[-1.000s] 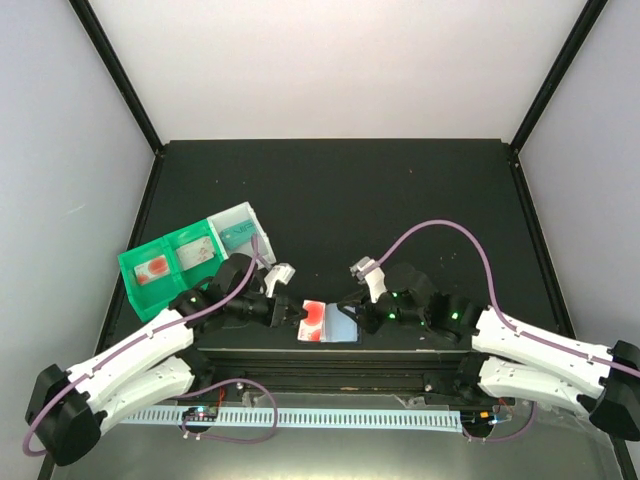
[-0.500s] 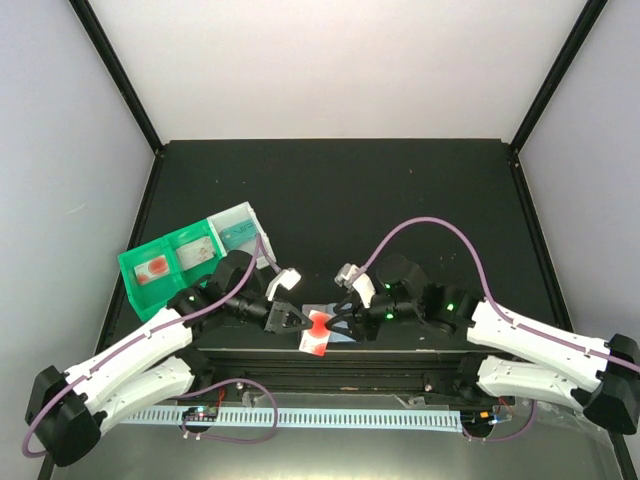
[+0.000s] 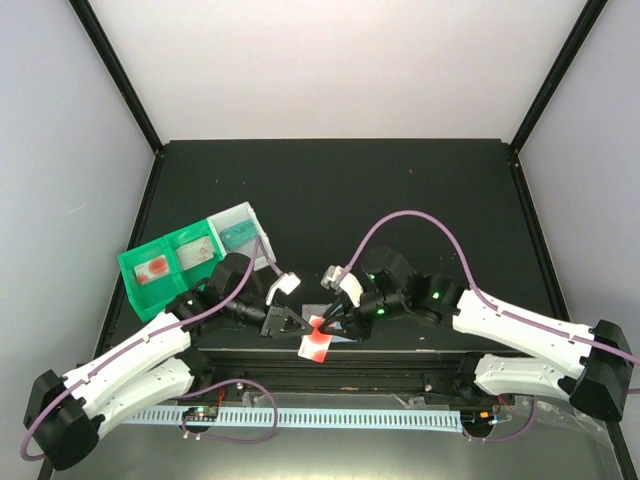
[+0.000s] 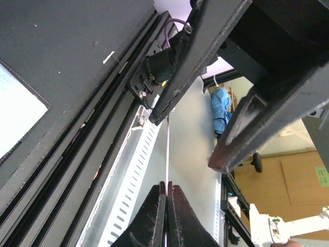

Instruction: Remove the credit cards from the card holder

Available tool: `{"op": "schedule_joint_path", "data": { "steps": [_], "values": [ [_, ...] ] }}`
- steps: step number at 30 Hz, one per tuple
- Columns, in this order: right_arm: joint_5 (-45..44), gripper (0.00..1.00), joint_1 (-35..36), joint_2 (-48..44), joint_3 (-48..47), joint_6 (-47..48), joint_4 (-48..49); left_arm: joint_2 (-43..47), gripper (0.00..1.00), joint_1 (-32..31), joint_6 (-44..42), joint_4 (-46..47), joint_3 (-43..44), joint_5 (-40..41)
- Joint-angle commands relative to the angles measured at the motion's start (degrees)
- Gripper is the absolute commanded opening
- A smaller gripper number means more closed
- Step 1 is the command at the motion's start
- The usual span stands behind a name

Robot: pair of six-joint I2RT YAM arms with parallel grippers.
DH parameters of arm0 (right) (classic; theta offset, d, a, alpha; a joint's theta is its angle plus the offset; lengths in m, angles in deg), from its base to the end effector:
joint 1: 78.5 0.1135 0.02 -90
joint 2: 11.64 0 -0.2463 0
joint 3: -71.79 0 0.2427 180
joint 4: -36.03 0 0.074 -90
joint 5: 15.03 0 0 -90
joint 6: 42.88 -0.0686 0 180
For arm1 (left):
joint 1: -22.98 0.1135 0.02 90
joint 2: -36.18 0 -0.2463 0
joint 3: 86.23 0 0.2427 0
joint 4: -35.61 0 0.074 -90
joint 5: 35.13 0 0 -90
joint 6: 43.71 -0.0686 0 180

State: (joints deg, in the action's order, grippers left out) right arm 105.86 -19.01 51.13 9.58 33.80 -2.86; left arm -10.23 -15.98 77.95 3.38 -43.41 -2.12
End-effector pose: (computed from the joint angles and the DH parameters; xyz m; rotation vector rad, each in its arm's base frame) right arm 0.0979 0.2355 0.2457 -1.2556 2.1301 1.2323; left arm 0.1059 -0.1596 0.2115 0.7970 2.2927 -1.7275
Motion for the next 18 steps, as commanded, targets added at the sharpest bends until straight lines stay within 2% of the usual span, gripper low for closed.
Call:
{"op": "schedule_joint_path", "data": {
  "steps": [1,6,10,13,18],
  "values": [
    [4.7,0.33,0.0,1.2,-0.7,2.0,-0.9,1.0,0.01,0.2,-0.5,3.6,-0.9,-1.8],
    [7.1,0.15,0.0,1.7,-0.6,0.8,2.0,0.4,0.02,0.1,-0.5,4.6,-1.5,-1.2],
    [9.5,0.05,0.0,2.2,0.9,-0.5,4.5,1.2,0.02,0.1,-0.5,5.1,-2.3,-1.5],
    [10.6,0.01,0.0,2.6,1.6,-0.7,5.0,2.3,0.02,0.1,-0.4,6.0,-2.5,-1.9],
    [16.3,0.01,0.0,3.9,2.6,-1.2,7.9,2.9,0.04,0.1,-0.6,6.8,-2.8,-1.5]
  ]
}}
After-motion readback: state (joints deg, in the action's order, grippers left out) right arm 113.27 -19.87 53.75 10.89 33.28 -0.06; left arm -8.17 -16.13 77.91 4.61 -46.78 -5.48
